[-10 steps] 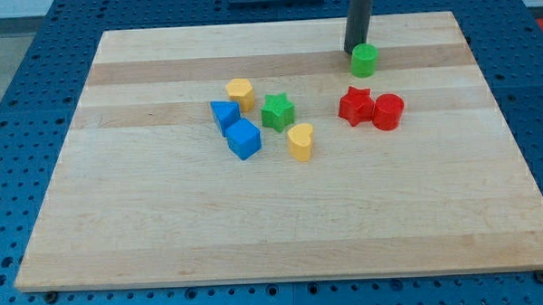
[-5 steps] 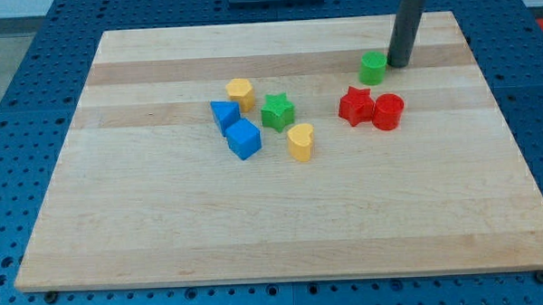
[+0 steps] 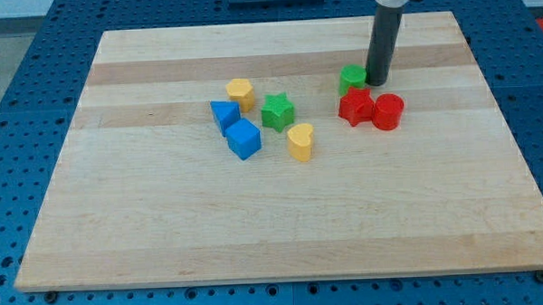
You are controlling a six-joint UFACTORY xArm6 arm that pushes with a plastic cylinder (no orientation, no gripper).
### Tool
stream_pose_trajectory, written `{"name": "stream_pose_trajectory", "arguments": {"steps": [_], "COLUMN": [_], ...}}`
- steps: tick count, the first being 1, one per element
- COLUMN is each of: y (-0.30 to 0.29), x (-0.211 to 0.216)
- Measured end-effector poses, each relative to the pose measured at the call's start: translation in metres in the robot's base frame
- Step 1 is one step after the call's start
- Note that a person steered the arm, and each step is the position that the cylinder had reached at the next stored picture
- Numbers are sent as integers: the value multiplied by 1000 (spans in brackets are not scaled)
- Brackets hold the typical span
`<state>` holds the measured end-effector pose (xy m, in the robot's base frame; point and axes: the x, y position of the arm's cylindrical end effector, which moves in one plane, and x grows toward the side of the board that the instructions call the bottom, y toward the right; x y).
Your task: Place the green circle at the top side of the green star
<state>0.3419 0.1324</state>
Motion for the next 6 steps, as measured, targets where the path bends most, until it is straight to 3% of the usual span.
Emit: {"name": "stream_pose_trajectory", "arguments": {"steps": [3, 6], "y": [-19, -33], "x": [32, 25]}}
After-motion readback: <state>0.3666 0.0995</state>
